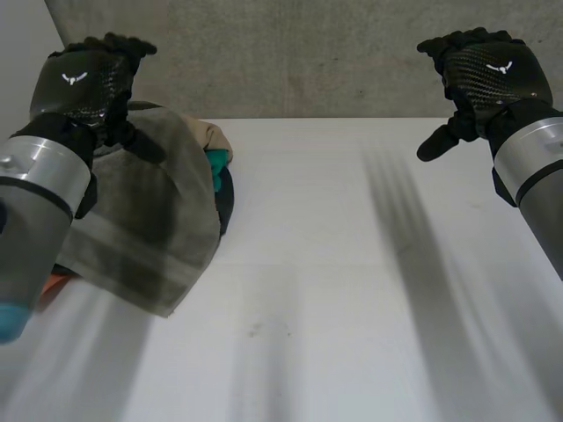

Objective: Fold the laundry.

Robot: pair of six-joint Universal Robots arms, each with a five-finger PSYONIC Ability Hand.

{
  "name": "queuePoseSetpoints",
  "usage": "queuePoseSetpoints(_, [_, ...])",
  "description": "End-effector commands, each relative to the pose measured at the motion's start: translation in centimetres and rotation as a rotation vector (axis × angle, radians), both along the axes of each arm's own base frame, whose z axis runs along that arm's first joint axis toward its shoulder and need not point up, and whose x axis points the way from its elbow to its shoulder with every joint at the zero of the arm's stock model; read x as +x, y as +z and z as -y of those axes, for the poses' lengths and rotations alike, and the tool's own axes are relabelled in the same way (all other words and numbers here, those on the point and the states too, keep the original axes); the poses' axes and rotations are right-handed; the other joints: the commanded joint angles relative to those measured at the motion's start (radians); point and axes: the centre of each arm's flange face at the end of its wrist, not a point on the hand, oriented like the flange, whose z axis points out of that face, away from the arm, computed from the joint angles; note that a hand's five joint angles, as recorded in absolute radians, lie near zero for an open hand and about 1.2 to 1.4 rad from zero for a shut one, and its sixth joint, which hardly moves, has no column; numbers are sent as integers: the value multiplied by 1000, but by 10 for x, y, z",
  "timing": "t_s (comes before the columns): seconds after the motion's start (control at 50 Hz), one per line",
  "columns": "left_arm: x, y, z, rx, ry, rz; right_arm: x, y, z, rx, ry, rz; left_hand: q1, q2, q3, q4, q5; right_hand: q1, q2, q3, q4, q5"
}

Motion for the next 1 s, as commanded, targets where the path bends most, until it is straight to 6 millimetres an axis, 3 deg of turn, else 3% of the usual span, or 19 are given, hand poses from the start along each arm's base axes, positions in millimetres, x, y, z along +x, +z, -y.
queuePoseSetpoints(0.02, [12,-52,54,40,98,274,0,-2,1,6,1,-4,-29,-28,-33,-27,-43,-51,-39,-38,-36,-47])
queuePoseSetpoints(0.1, [26,-84,91,13,162,334,1,-3,0,8,4,-5,-29,-28,-33,-27,-43,-51,-39,-38,-36,-47])
queuePoseSetpoints(0.2, [33,-100,120,-59,208,335,1,-5,1,15,4,-7,146,147,143,149,132,-51,-39,-38,-36,-47])
queuePoseSetpoints(0.22, [34,-100,123,-69,212,330,1,-6,2,16,2,-8,287,288,283,289,273,-51,-39,-38,-36,-47])
queuePoseSetpoints(0.24, [34,-99,125,-86,216,327,1,-6,2,15,2,-7,672,673,668,674,658,-51,-39,-38,-36,-47])
queuePoseSetpoints(0.26, [34,-98,126,-92,217,325,1,-6,2,14,2,-9,893,894,890,896,879,-51,-39,-38,-36,-47])
queuePoseSetpoints(0.3, [35,-94,127,-103,218,319,1,-6,3,16,4,-10,1188,1189,1184,1190,1174,-51,-39,-38,-36,-47])
queuePoseSetpoints(0.44, [19,-86,116,-126,145,305,1,-3,4,-15,-3,-55,1189,1190,1185,1191,1175,-51,-39,-38,-36,-47])
queuePoseSetpoints(0.56, [-5,-41,93,-236,81,247,-2,0,7,-40,-17,-83,1189,1190,1185,1191,1175,-51,-39,-38,-36,-47])
queuePoseSetpoints(0.58, [-3,-42,96,-229,86,251,-2,1,7,-43,-18,-83,553,554,549,555,539,-51,-39,-38,-36,-47])
queuePoseSetpoints(0.6, [-4,-42,97,-225,84,252,-2,1,7,-43,-18,-83,169,170,165,171,155,-51,-39,-38,-36,-47])
queuePoseSetpoints(0.62, [-5,-49,101,-201,73,265,-2,2,7,-45,-18,-83,-10,-9,-13,-7,-24,-51,-39,-38,-36,-47])
queuePoseSetpoints(0.72, [-7,-86,121,-90,24,321,-3,4,7,-53,-20,-80,-9,-8,-12,-6,-23,-51,-39,-38,-36,-47])
queuePoseSetpoints(0.82, [23,-128,157,17,78,373,-3,6,8,-59,-22,-78,24,25,20,26,10,-51,-39,-38,-36,-47])
queuePoseSetpoints(0.88, [30,-135,166,23,90,393,-3,6,8,-60,-23,-77,190,191,187,193,176,-51,-39,-38,-36,-47])
queuePoseSetpoints(0.9, [31,-134,167,16,93,396,-3,6,8,-61,-22,-77,627,628,624,629,613,-51,-39,-38,-36,-47])
queuePoseSetpoints(0.94, [26,-129,165,3,87,377,-3,7,8,-62,-23,-77,1186,1187,1183,1189,1172,-51,-39,-38,-36,-47])
queuePoseSetpoints(0.98, [21,-113,161,-29,84,348,-4,7,9,-64,-25,-77,1189,1190,1185,1191,1175,-51,-39,-38,-36,-47])
queuePoseSetpoints(1.0, [11,-83,150,-92,66,289,-4,8,9,-65,-25,-77,1189,1190,1185,1191,1175,-51,-39,-38,-36,-47])
